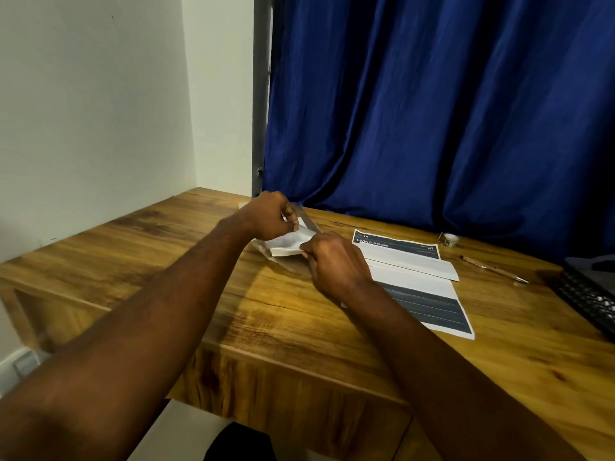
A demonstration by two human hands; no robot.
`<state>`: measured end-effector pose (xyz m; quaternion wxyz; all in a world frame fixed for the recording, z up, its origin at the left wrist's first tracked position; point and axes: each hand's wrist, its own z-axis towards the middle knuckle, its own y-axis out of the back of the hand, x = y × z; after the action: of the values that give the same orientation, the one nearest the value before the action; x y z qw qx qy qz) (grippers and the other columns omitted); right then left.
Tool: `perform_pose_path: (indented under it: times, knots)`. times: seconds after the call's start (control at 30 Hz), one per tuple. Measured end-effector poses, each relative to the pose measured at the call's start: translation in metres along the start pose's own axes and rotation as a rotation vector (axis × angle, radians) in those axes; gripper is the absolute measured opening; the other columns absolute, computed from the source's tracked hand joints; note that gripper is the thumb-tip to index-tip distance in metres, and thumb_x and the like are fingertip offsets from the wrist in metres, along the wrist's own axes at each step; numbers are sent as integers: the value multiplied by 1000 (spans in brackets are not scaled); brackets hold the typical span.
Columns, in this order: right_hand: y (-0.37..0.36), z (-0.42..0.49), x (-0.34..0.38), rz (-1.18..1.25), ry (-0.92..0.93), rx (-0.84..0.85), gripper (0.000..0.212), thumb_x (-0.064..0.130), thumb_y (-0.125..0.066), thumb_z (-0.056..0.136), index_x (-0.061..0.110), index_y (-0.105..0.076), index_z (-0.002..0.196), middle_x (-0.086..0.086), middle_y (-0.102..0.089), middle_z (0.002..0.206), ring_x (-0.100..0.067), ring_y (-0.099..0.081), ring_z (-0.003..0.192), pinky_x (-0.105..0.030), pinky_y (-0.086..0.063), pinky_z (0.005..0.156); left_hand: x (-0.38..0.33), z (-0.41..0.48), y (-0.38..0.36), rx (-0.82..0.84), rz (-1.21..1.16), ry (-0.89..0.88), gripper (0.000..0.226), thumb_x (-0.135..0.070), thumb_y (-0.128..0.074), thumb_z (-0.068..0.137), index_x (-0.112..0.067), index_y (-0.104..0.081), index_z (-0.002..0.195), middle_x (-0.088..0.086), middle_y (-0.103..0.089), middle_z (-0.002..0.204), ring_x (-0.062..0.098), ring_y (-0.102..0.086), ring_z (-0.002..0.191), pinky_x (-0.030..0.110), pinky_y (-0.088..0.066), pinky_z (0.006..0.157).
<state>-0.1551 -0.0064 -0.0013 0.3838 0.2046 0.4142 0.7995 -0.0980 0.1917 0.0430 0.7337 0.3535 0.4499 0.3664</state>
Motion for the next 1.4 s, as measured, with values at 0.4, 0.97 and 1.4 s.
perform_pose_path:
  times: [0.4, 0.97, 1.4]
  knots:
    - [4, 5, -3, -14, -110, -21, 7, 24, -78, 91, 26, -77, 98, 2, -76, 99, -19, -67, 92, -36, -58, 80, -2, -2, 4, 22, -41, -16, 12, -13, -75, 92, -15, -82, 102, -12, -74, 88, 1, -67, 84, 17, -48, 76]
    - [-4, 2, -5, -317, 220, -100, 54, 30, -86, 80, 17, -62, 127, -8, -74, 121, -27, -70, 107, -42, -54, 86, 7, -1, -2, 32, -8, -12, 9, -17, -71, 94, -16, -80, 95, -2, -75, 89, 14, -69, 86, 38, -58, 85]
    - [-4, 5, -11, -200, 323, 96, 48, 43, -41, 93, 16, -69, 121, -7, -73, 110, -24, -58, 102, -40, -43, 87, 11, -3, -4, -2, -40, 2, 13, -16, -74, 94, -15, -81, 105, -2, -78, 103, 9, -68, 92, 21, -50, 82]
